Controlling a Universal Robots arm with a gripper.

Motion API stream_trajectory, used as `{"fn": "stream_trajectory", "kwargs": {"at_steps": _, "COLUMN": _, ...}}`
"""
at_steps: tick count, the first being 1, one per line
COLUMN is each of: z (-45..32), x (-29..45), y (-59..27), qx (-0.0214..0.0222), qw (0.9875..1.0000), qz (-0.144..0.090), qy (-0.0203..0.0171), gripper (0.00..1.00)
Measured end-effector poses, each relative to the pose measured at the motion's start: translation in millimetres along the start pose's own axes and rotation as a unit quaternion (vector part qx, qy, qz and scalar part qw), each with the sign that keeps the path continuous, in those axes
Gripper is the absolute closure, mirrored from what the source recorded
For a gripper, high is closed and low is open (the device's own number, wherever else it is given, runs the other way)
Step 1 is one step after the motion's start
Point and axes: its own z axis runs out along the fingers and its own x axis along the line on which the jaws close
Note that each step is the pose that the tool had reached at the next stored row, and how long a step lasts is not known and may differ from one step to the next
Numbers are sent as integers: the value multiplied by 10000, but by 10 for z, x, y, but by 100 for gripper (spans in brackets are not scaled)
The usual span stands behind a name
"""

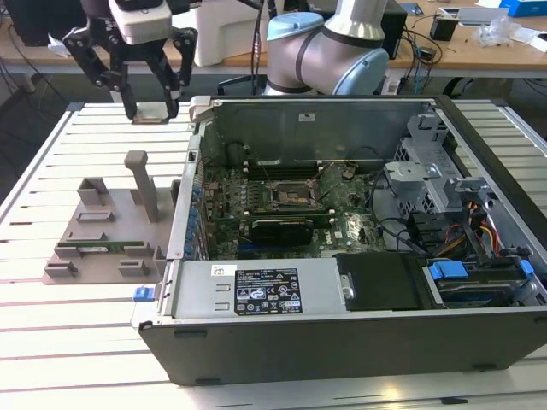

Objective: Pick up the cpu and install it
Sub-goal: 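Pick up the cpu and move it towards the insertion slot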

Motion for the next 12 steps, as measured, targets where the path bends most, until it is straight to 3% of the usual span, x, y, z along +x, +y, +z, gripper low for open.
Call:
{"fn": "stream_trajectory", "kwargs": {"at_steps": 7, "z": 2, "x": -258, "y": 8, "qx": 0, "qw": 10000, "qz": -1, "qy": 0, "gripper": 46}}
{"fn": "stream_trajectory", "kwargs": {"at_steps": 12, "z": 5, "x": -576, "y": 19, "qx": 0, "qw": 10000, "qz": 0, "qy": 0, "gripper": 46}}
